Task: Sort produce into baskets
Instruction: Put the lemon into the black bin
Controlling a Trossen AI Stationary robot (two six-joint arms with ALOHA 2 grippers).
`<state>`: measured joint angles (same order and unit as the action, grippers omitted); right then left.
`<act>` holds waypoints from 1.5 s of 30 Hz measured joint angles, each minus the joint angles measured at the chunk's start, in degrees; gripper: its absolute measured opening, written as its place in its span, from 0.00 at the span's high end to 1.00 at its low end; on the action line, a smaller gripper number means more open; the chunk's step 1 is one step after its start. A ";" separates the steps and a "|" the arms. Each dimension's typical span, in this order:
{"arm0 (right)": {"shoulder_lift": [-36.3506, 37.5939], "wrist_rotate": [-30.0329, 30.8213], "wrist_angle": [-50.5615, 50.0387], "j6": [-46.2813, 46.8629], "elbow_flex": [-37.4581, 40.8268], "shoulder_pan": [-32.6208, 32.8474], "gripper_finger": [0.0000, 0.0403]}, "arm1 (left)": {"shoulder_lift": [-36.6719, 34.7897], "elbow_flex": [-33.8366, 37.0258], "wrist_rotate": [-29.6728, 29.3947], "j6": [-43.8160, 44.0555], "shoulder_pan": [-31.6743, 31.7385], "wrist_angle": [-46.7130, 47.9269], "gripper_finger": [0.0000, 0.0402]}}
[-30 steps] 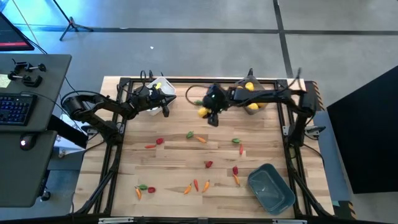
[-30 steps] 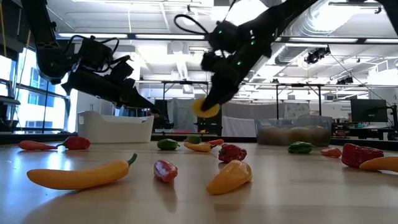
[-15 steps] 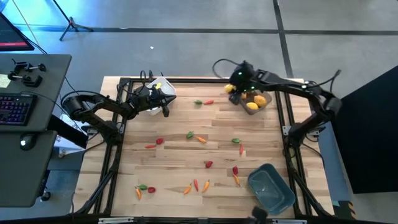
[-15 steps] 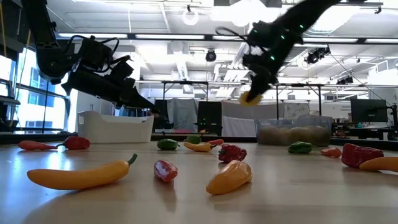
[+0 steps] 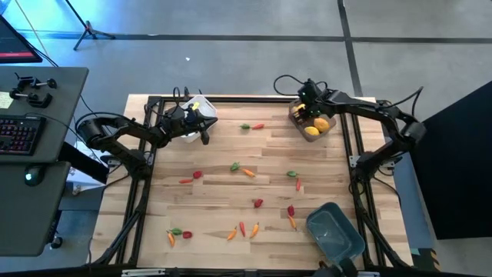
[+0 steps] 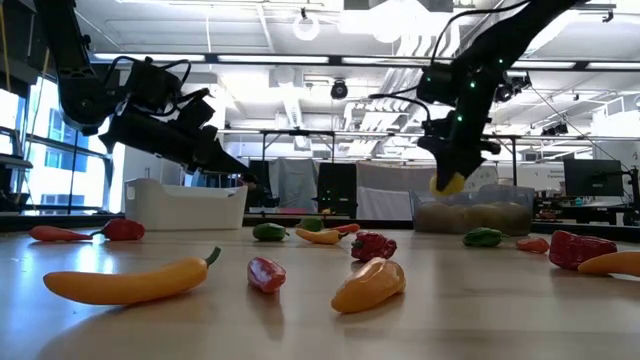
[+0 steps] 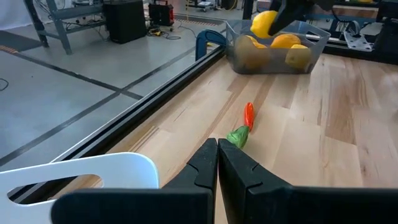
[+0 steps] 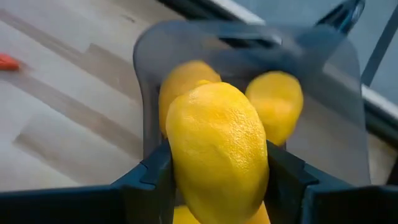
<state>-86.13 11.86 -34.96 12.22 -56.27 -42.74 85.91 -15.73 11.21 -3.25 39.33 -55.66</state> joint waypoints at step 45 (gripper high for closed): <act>-0.17 7.18 -5.46 6.94 4.42 1.84 0.38 | 0.00 0.00 0.12 1.09 -0.02 0.59 1.00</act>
<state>-86.30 19.05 -40.42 19.16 -51.85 -40.91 85.91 -15.73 11.33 -2.15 39.31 -55.07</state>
